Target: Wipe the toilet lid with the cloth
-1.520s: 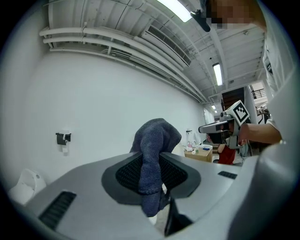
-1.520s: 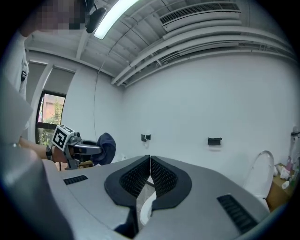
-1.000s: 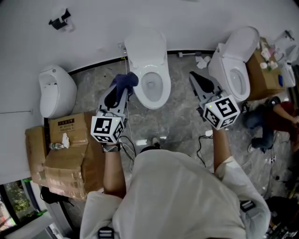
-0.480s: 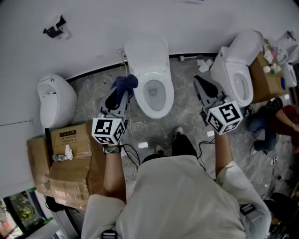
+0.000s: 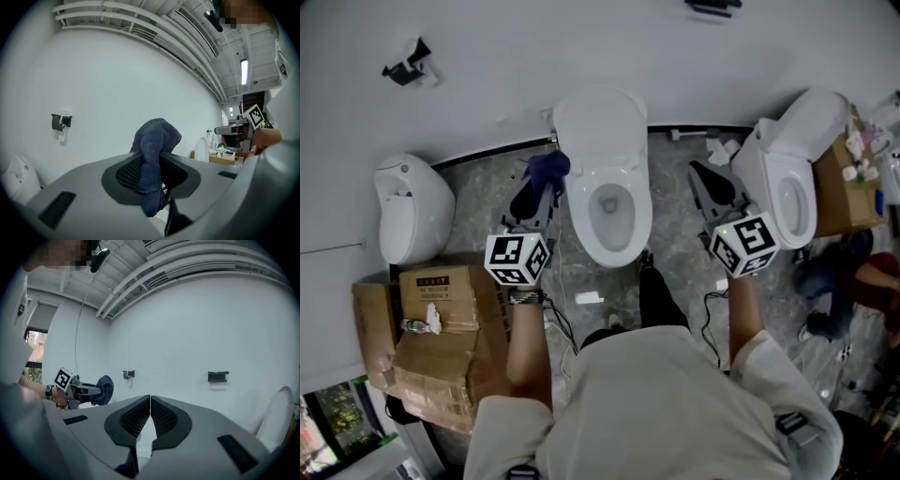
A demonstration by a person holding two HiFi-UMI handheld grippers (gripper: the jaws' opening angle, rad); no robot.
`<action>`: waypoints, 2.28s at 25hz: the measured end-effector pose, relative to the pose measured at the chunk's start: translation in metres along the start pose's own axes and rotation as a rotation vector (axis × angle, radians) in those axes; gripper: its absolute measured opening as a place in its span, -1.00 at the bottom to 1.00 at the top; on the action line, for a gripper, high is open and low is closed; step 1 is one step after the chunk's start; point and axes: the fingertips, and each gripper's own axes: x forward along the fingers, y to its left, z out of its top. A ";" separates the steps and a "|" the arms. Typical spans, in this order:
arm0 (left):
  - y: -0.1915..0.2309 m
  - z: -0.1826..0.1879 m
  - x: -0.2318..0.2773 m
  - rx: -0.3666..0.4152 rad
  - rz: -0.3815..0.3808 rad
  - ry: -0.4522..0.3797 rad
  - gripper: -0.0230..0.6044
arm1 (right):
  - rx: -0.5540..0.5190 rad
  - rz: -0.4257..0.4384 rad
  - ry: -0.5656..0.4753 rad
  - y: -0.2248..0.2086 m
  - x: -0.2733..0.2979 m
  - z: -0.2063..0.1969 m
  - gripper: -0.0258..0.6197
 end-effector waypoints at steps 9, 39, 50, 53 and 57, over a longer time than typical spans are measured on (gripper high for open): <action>0.042 -0.032 0.111 -0.012 0.071 0.047 -0.62 | 0.027 0.060 0.022 -0.056 0.076 -0.026 -0.83; 0.126 -0.206 0.353 -0.067 0.161 0.253 -0.61 | 0.156 0.080 0.158 -0.148 0.167 -0.144 -0.83; 0.079 -0.209 0.398 -0.059 0.078 0.222 -0.60 | 0.178 0.038 0.183 -0.174 0.157 -0.169 -0.83; 0.056 -0.215 0.410 -0.063 0.037 0.226 -0.60 | 0.177 0.028 0.190 -0.178 0.154 -0.171 -0.83; 0.028 -0.231 0.422 -0.054 -0.013 0.249 -0.60 | 0.175 0.012 0.191 -0.186 0.148 -0.176 -0.83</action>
